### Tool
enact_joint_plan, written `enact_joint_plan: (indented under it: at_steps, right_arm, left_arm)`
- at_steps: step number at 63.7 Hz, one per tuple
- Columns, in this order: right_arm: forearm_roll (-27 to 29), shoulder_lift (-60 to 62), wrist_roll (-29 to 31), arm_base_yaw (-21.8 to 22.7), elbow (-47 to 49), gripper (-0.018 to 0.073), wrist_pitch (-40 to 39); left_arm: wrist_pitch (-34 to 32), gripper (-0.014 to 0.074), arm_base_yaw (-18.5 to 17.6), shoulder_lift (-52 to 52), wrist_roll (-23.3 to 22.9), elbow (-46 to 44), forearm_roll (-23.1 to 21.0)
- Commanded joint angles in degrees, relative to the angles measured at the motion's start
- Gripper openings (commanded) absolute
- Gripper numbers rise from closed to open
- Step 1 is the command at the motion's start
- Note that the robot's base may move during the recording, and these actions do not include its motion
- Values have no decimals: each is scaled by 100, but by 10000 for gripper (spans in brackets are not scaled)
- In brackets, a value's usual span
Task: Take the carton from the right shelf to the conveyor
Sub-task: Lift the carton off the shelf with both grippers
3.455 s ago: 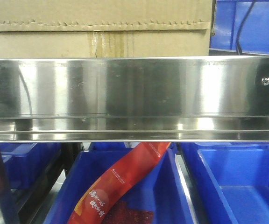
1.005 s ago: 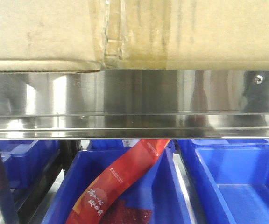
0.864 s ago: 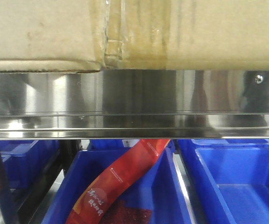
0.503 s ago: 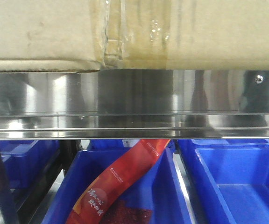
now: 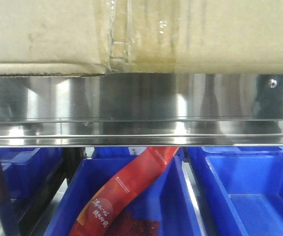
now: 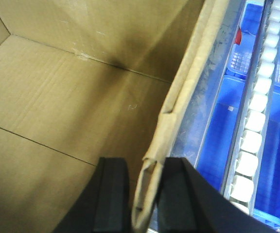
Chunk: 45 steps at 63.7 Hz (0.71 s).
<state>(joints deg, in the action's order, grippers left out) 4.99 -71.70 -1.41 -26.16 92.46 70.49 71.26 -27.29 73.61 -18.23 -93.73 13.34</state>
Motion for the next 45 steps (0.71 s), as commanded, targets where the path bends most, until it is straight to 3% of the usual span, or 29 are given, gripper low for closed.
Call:
enact_joint_plan:
  at_steps: [1,45]
  right_arm:
    - [160,69,184,-33,-13,-68,-205]
    - [160,69,184,-33,-13,-68,-562]
  left_arm:
    - [-130,-9,-57,-68,27,1,-69]
    - [-130,-9,-57,-68,27,1,-69]
